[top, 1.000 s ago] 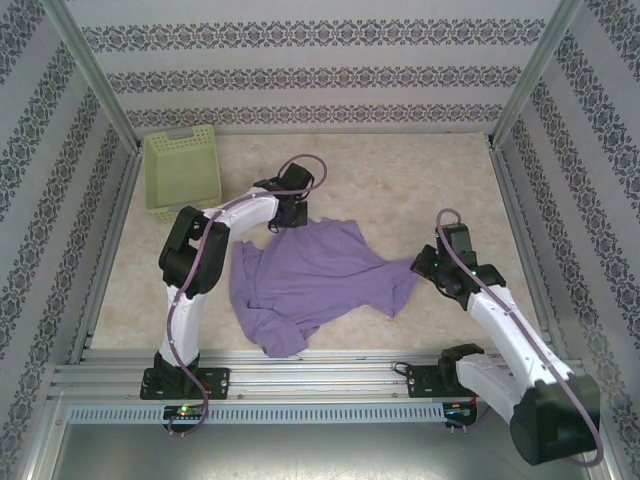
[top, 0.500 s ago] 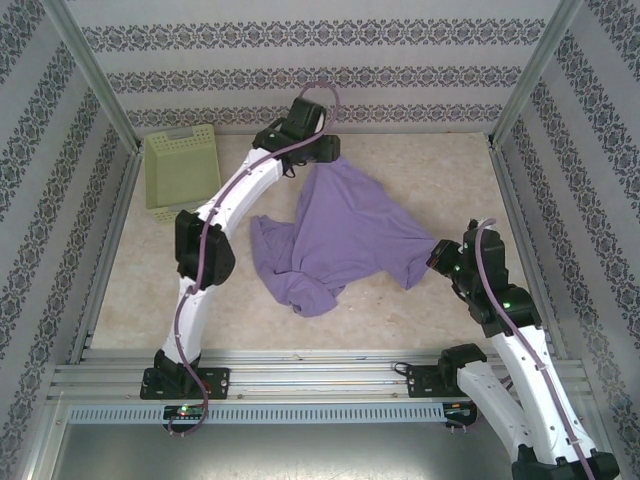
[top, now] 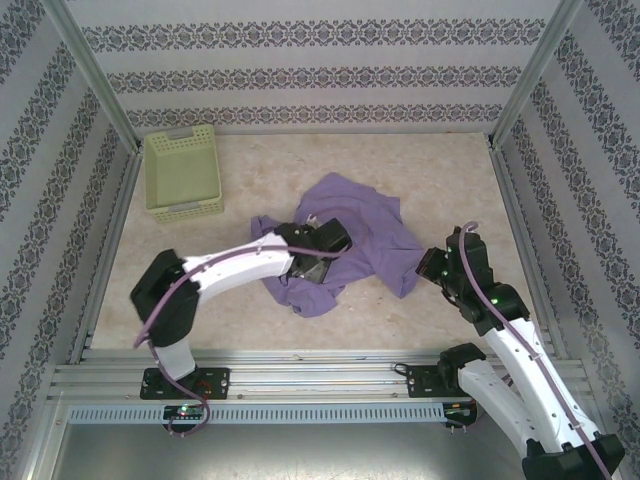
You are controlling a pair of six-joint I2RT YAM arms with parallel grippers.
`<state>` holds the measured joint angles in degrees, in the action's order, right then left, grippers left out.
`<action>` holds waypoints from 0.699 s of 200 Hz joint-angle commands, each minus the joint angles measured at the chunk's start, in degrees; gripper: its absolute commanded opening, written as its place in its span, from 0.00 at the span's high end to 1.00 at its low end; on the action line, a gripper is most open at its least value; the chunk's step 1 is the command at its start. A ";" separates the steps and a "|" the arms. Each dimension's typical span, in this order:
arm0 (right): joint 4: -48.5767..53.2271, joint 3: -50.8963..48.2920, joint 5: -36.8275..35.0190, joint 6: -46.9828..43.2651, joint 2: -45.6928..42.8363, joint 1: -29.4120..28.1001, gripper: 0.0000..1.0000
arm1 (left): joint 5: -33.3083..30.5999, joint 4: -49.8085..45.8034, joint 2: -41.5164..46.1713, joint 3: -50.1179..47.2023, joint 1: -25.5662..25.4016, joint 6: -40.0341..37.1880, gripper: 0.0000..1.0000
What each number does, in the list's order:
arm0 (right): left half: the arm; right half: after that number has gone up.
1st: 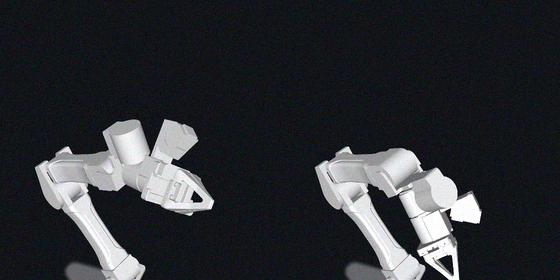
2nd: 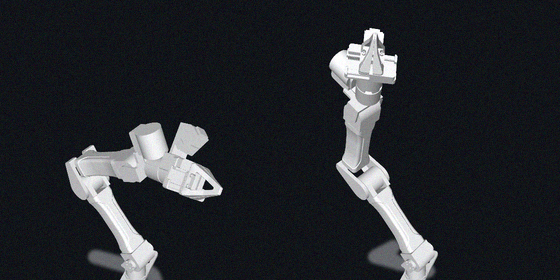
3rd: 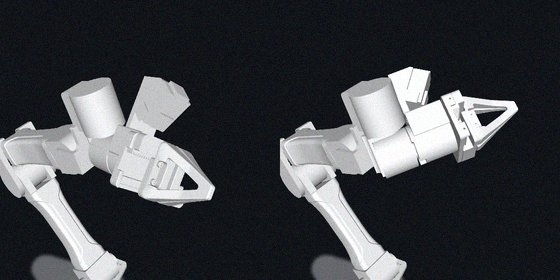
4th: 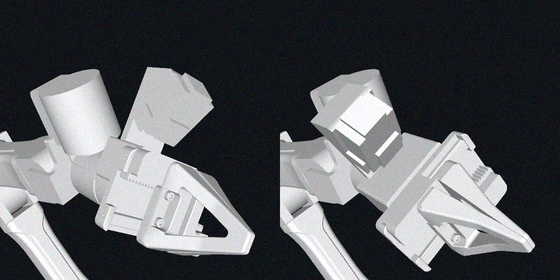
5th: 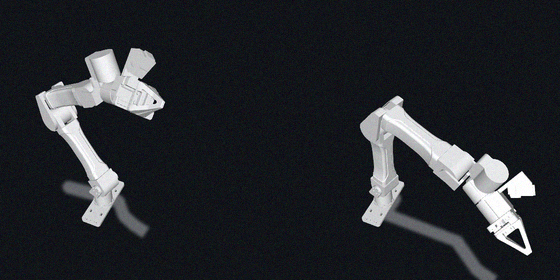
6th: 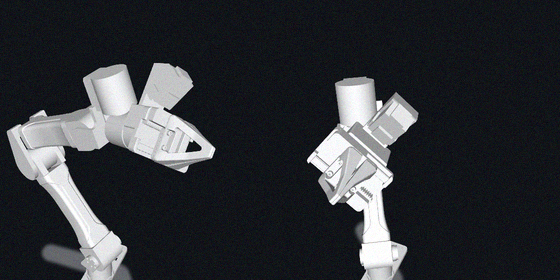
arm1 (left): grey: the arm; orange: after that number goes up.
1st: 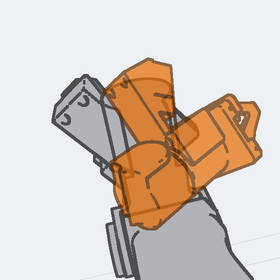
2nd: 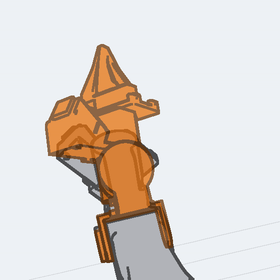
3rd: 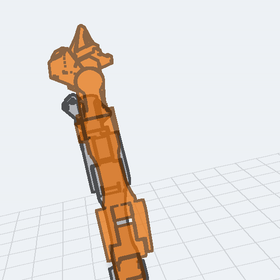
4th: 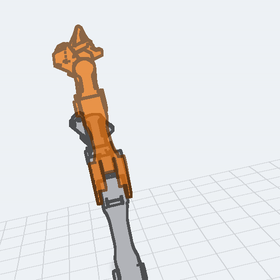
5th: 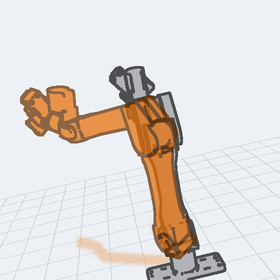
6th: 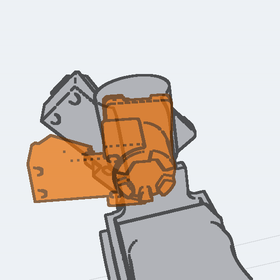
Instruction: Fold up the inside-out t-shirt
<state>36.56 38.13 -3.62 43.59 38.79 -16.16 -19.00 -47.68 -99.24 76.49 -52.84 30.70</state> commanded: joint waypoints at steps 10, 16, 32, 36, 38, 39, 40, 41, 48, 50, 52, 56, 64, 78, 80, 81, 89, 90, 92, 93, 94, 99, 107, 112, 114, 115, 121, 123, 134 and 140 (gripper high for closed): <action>-2.04 -2.01 -1.12 1.41 -0.05 -1.05 1.00 | -1.70 3.48 2.68 -6.03 -5.26 9.54 0.25; -1.85 -2.09 -1.17 1.28 -0.05 -1.06 1.00 | -0.41 5.41 2.96 -7.83 -5.55 10.26 0.28; -1.13 -2.18 -2.09 0.80 -0.42 -1.11 1.00 | 4.61 11.16 2.49 -12.20 -5.61 11.23 0.30; -0.91 -2.18 -2.46 0.67 -0.53 -1.07 1.00 | 5.60 11.86 2.01 -12.58 -5.61 11.40 0.31; -0.71 -2.14 -2.63 0.58 -0.57 -1.06 1.00 | 6.07 12.21 1.83 -12.72 -5.61 11.53 0.31; -0.61 -2.12 -2.76 0.56 -0.61 -1.06 1.00 | 6.30 12.36 1.63 -12.79 -5.61 11.56 0.31; -0.52 -2.15 -2.82 0.54 -0.67 -1.06 1.00 | 6.46 12.49 1.48 -12.91 -5.61 11.61 0.31; -0.43 -2.17 -2.94 0.53 -0.70 -1.11 1.00 | 6.58 12.64 1.36 -13.01 -5.61 11.64 0.32; 0.39 -2.10 -3.82 0.40 -0.95 -1.07 1.00 | 7.05 13.32 0.56 -13.44 -5.44 11.96 0.35; 0.67 -2.03 -4.22 0.36 -1.00 -1.06 1.00 | 7.05 13.38 0.41 -13.59 -5.39 12.16 0.37; 0.88 -1.97 -4.47 0.24 -1.10 -0.98 1.00 | 6.92 13.46 0.31 -13.74 -5.25 12.25 0.39; 1.53 -1.88 -5.30 0.14 -1.20 -0.87 1.00 | 6.65 13.76 0.13 -14.20 -5.03 12.38 0.43; 2.76 -1.68 -6.54 0.08 -1.55 -0.45 1.00 | 6.36 14.44 0.25 -15.38 -4.13 12.29 0.51; 4.99 -1.26 -7.88 -0.34 -2.23 0.75 1.00 | 6.35 15.64 1.40 -17.62 -1.14 10.72 0.64; 5.32 -1.23 -8.02 -0.35 -2.34 0.95 1.00 | 6.35 16.01 1.68 -17.91 -0.71 10.29 0.66; 5.47 -1.22 -8.00 -0.44 -2.45 1.04 1.00 | 6.35 16.20 1.77 -18.15 -0.39 10.10 0.66; 6.30 -1.13 -8.10 -0.65 -3.13 1.84 1.00 | 7.38 18.26 2.79 -19.66 1.86 7.70 0.72; 6.41 -1.13 -8.04 -0.68 -3.25 1.93 1.00 | 7.61 18.51 2.90 -19.77 2.17 7.36 0.72; 6.59 -1.17 -8.00 -0.74 -3.49 2.10 1.00 | 7.96 18.92 3.11 -20.08 2.73 6.76 0.74; 6.68 -1.19 -7.95 -0.77 -3.56 2.19 1.00 | 8.12 19.19 3.23 -20.29 3.13 6.53 0.74; 6.73 -1.20 -7.88 -0.78 -3.64 2.28 1.00 | 8.29 19.38 3.34 -20.40 3.46 6.20 0.75; 7.02 -1.26 -7.67 -0.82 -4.18 2.59 1.00 | 8.89 20.27 3.79 -21.06 5.16 4.94 0.78; 7.17 -1.51 -6.92 -0.97 -4.97 2.98 1.00 | 9.52 21.30 4.21 -21.64 8.21 3.33 0.82; 6.98 -1.71 -6.17 -1.11 -5.47 3.13 1.00 | 10.19 21.85 4.31 -21.84 10.26 2.50 0.84; 6.80 -1.80 -5.84 -1.14 -5.58 3.08 1.00 | 10.54 22.15 4.32 -21.87 11.17 2.12 0.85; 6.70 -1.82 -5.64 -1.18 -5.66 3.12 1.00 | 10.73 22.26 4.32 -21.84 11.61 1.93 0.85; 6.12 -2.11 -4.41 -1.49 -6.03 3.11 1.00 | 11.58 22.98 4.17 -21.84 14.07 0.91 0.87; 5.95 -2.16 -3.97 -1.54 -6.14 3.17 1.00 | 11.85 23.09 4.11 -21.76 14.98 0.49 0.87; 4.94 -2.66 -1.63 -1.71 -6.31 3.10 1.00 | 11.59 23.07 3.58 -20.50 18.69 -1.38 0.87; 4.42 -2.79 -0.15 -1.75 -6.12 3.03 1.00 | 10.11 22.50 3.51 -19.79 20.15 -2.21 0.86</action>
<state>41.58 36.25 -7.79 43.11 33.06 -13.26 -8.49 -28.10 -96.68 55.13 -38.74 34.41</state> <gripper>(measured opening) 0.043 0.130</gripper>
